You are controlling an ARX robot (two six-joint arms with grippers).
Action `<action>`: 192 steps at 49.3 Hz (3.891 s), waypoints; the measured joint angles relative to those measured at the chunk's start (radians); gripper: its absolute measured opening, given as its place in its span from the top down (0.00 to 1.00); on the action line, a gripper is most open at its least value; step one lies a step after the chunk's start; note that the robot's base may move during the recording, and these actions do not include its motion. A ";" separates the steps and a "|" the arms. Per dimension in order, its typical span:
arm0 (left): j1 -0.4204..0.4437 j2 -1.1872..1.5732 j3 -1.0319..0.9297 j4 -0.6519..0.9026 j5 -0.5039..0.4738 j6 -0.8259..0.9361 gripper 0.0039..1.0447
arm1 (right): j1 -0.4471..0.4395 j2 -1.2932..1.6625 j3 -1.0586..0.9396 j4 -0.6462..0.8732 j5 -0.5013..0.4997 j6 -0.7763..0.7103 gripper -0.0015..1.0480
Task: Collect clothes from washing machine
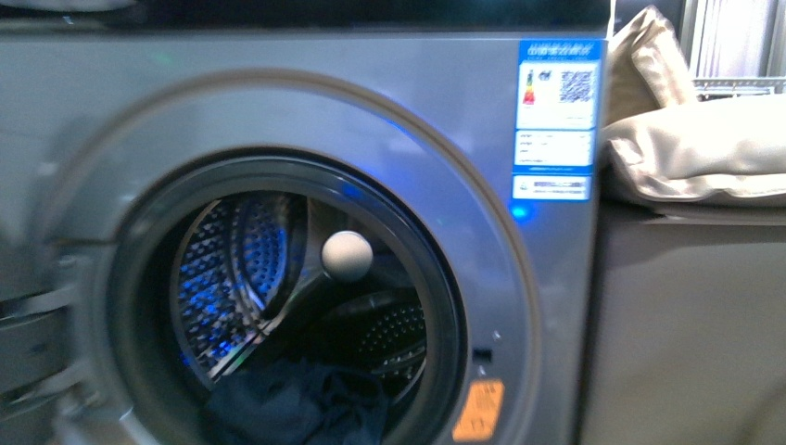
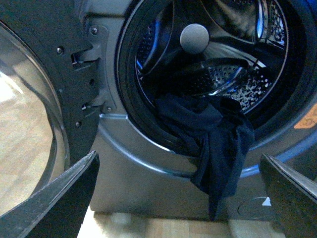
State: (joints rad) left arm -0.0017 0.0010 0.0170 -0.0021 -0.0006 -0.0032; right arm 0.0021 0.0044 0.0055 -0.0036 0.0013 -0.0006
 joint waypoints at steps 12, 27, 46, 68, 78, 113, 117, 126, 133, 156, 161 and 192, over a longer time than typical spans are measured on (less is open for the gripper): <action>0.000 0.001 0.000 0.000 0.001 0.000 0.06 | 0.000 0.000 0.000 0.000 0.000 0.000 0.07; 0.053 0.078 0.039 -0.092 0.188 -0.077 0.06 | 0.000 0.000 0.000 0.000 0.000 0.000 0.07; -0.100 0.679 0.224 0.329 0.118 -0.134 0.06 | 0.000 0.000 0.000 0.000 0.000 0.000 0.07; -0.181 1.321 0.502 0.595 0.073 -0.068 0.06 | 0.000 0.000 0.000 0.000 0.000 0.000 0.07; -0.179 1.484 0.608 0.600 0.096 -0.061 0.06 | 0.000 0.000 0.000 0.000 0.000 0.000 0.07; -0.289 1.807 0.853 0.560 0.159 0.003 0.06 | 0.000 0.000 0.000 0.000 0.000 0.000 0.07; -0.299 1.828 0.864 0.566 0.154 0.008 0.06 | 0.000 0.000 0.000 0.000 0.000 0.000 0.07; -0.316 1.891 0.881 0.640 0.084 0.097 0.06 | 0.000 0.000 0.000 0.000 0.000 0.000 0.07; -0.319 1.932 0.882 0.742 0.053 0.270 0.06 | 0.000 0.000 0.000 0.000 0.000 0.000 0.07; -0.326 1.987 0.914 0.749 0.083 0.388 0.06 | 0.000 0.000 0.000 0.000 0.000 0.000 0.07; -0.333 2.000 0.926 0.749 0.082 0.393 0.06 | 0.000 0.000 0.000 0.000 0.000 0.000 0.07; -0.282 2.107 1.003 0.763 -0.027 0.534 0.06 | 0.000 0.000 0.000 0.000 0.000 0.000 0.07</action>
State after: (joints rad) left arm -0.2836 2.1082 1.0195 0.7609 -0.0280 0.5308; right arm 0.0021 0.0044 0.0055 -0.0032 0.0017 -0.0006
